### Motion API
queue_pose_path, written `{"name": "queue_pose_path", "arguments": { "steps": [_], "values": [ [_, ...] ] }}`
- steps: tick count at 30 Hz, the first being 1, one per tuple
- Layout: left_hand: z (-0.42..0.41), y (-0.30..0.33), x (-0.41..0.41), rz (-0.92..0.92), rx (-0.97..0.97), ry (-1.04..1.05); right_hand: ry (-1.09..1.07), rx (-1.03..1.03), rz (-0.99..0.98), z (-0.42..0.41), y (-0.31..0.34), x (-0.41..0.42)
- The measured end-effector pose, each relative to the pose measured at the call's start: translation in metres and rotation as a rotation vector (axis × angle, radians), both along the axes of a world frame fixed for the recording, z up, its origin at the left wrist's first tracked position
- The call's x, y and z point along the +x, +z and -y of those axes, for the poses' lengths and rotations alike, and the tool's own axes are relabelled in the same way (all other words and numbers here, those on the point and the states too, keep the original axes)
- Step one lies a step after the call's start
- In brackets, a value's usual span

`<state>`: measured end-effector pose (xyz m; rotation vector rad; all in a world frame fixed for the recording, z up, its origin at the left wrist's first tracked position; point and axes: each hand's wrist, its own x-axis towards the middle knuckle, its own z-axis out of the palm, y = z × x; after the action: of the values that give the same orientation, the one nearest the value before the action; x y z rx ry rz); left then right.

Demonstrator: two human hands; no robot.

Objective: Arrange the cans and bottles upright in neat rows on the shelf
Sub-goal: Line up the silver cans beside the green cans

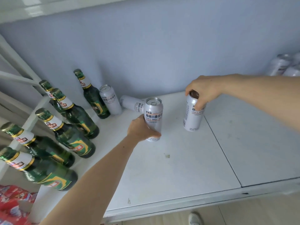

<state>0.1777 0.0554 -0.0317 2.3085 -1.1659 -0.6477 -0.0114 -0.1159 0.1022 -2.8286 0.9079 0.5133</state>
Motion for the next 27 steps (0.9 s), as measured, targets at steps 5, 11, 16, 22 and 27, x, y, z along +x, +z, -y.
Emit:
{"name": "queue_pose_path", "arguments": {
  "steps": [5, 11, 16, 22, 27],
  "values": [
    [0.025, 0.005, -0.025, -0.03, -0.026, -0.08, -0.146, -0.017, 0.051, 0.002, 0.004, -0.059],
    [0.069, 0.015, -0.091, -0.081, -0.059, -0.186, -0.276, -0.066, 0.045, 0.01, 0.012, -0.155],
    [0.11, 0.02, -0.166, -0.099, -0.102, -0.2, -0.358, -0.083, 0.035, 0.026, 0.014, -0.237],
    [0.152, 0.015, -0.273, -0.134, -0.169, -0.184, -0.334, -0.103, 0.009, 0.06, 0.019, -0.336],
    [0.181, 0.005, -0.352, -0.132, -0.168, -0.172, -0.336, -0.134, 0.013, 0.097, 0.02, -0.408]
  ]
}}
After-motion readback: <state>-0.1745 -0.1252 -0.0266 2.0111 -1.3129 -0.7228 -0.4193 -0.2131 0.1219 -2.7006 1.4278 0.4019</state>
